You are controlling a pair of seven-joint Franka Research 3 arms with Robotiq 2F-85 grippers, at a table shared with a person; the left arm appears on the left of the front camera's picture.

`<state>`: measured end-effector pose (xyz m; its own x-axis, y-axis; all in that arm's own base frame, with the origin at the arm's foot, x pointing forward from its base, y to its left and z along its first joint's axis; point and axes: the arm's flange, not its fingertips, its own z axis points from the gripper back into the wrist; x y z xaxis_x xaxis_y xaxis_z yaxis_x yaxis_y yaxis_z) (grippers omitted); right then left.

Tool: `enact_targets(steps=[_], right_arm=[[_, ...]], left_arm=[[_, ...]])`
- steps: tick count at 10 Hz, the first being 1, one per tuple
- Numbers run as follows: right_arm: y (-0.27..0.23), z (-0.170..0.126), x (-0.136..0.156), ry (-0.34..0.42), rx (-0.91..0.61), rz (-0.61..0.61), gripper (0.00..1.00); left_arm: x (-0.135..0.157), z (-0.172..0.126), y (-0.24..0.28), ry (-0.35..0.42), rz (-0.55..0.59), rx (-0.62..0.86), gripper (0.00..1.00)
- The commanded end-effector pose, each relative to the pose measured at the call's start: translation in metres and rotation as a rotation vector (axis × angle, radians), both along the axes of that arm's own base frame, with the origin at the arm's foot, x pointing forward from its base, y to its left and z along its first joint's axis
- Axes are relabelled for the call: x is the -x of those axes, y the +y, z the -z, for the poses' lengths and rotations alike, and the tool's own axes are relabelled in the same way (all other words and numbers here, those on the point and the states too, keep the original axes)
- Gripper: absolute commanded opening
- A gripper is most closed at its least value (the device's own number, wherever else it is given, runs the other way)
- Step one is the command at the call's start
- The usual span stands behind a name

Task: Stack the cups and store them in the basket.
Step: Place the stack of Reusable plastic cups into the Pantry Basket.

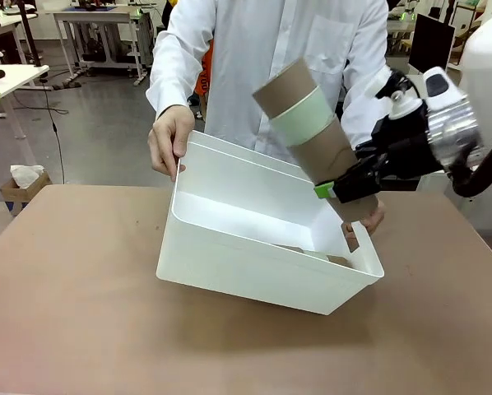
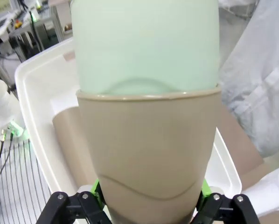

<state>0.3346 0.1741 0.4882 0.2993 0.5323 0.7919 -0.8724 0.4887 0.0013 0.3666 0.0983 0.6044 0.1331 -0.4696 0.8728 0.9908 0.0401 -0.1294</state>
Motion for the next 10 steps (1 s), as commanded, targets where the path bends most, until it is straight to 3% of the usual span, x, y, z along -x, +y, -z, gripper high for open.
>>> enact_targets(steps=[1,3,4,5,9,10], right_arm=[[0.01,0.001,-0.012,0.029,0.07,0.025,0.84],[0.018,0.004,-0.026,0.034,0.144,-0.002,0.84],[0.017,0.008,-0.017,0.017,0.009,-0.138,0.84],[0.011,0.017,-0.015,0.022,0.128,-0.012,0.84],[0.01,0.022,-0.018,0.026,0.121,-0.048,0.84],[0.024,0.018,-0.042,0.01,0.211,-0.1,0.84]], left_arm=[[0.0,-0.004,-0.001,0.004,-0.002,0.011,1.0],[0.0,-0.004,-0.001,0.004,-0.002,0.011,1.0],[0.0,-0.004,-0.001,0.004,-0.002,0.011,1.0],[0.0,-0.004,-0.001,0.004,-0.002,0.011,1.0],[0.0,-0.004,-0.001,0.004,-0.002,0.011,1.0],[0.0,-0.004,-0.001,0.004,-0.002,0.011,1.0]])
